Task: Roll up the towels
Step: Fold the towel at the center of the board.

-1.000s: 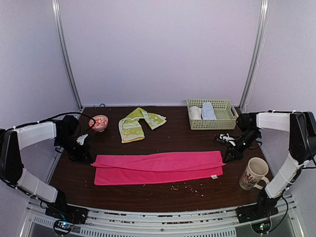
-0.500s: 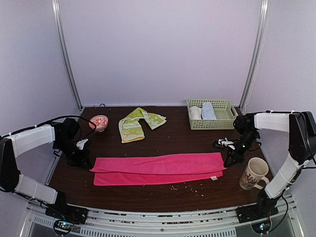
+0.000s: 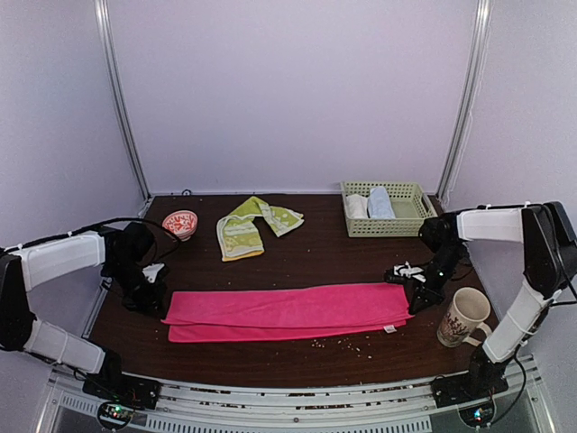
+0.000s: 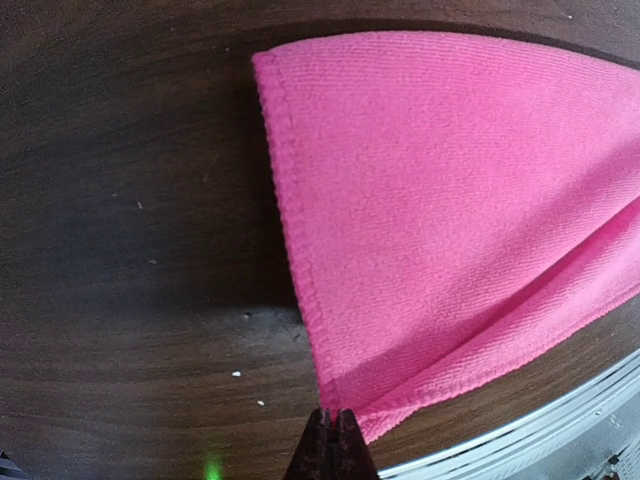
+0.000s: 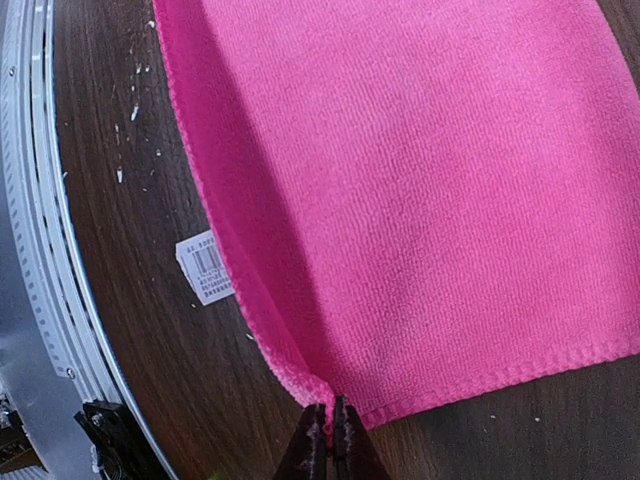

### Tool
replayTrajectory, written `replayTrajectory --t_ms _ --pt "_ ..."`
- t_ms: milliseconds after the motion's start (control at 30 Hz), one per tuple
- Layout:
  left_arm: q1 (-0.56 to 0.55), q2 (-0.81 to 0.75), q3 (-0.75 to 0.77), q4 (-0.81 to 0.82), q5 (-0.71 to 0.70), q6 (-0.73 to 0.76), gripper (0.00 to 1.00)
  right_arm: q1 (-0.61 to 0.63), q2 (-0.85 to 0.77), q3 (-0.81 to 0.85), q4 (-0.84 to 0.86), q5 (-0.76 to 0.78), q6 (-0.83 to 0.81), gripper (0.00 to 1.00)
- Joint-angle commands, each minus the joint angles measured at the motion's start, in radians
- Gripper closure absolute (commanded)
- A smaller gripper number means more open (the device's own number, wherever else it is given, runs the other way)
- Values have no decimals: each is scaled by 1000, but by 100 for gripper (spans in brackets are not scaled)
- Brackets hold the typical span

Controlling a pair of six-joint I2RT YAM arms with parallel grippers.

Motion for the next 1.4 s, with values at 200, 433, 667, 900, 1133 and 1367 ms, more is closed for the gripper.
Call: replayTrajectory --t_ms 200,433,667,900,1133,1367 --pt "-50 10 -9 -25 -47 -30 100 27 1 -22 7 60 -21 94" --pt "-61 -10 1 -52 -8 -34 85 36 -13 -17 -40 88 -43 75" --pt "-61 -16 136 -81 -70 -30 70 29 -45 78 -111 82 -48 67" --pt "-42 93 150 110 -82 -65 67 16 -93 185 -164 79 -40 67" --pt "-29 190 128 228 -34 -82 67 17 -115 127 83 132 123 77" --pt "-25 269 107 336 -71 -91 66 46 -16 105 226 98 165 76"
